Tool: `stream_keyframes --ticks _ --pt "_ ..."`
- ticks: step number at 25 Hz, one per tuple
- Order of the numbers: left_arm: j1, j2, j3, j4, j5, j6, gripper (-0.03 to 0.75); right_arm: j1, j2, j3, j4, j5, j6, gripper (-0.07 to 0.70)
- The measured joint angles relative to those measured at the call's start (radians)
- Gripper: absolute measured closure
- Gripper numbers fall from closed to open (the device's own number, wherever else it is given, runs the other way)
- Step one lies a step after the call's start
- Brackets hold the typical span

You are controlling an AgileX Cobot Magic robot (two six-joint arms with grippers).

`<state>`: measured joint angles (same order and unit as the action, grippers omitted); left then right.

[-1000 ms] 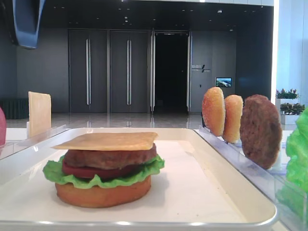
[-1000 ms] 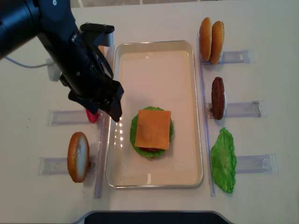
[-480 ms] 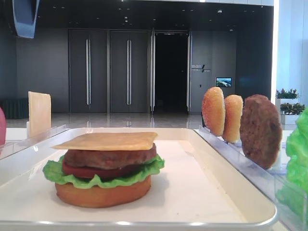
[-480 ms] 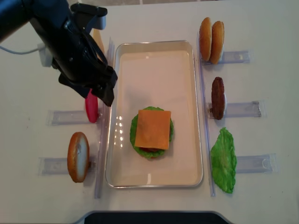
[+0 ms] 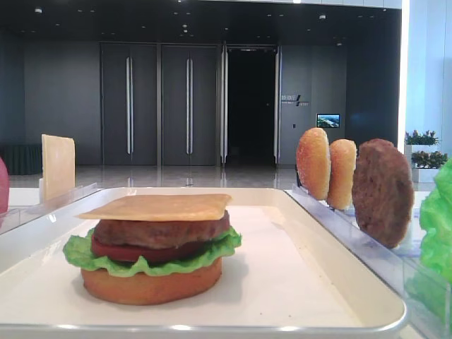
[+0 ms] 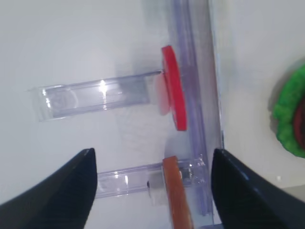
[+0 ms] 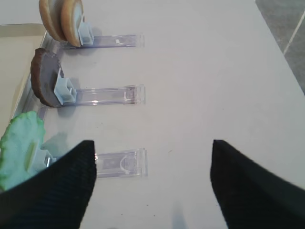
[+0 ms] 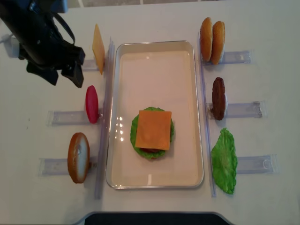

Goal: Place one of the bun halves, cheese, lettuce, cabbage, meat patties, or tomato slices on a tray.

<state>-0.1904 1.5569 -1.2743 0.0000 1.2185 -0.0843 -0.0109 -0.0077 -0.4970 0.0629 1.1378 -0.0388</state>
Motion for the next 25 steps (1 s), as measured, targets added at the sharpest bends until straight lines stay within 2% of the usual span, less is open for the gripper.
stream_keyframes --ticks 6,13,18,25 --pt "0.165 0.000 0.000 0.000 0.000 0.030 0.150 0.000 0.000 0.000 0.000 0.000 0.000 0.122" --pt "0.320 0.000 0.000 0.000 0.000 0.060 0.150 0.000 0.000 0.000 0.000 0.000 0.000 0.122" --pt "0.367 0.000 0.000 0.011 0.000 0.074 0.150 0.000 0.000 0.000 0.000 0.000 0.000 0.122" --pt "0.370 -0.085 0.028 -0.022 0.000 0.108 0.150 0.000 0.000 0.000 0.000 0.000 0.000 0.122"
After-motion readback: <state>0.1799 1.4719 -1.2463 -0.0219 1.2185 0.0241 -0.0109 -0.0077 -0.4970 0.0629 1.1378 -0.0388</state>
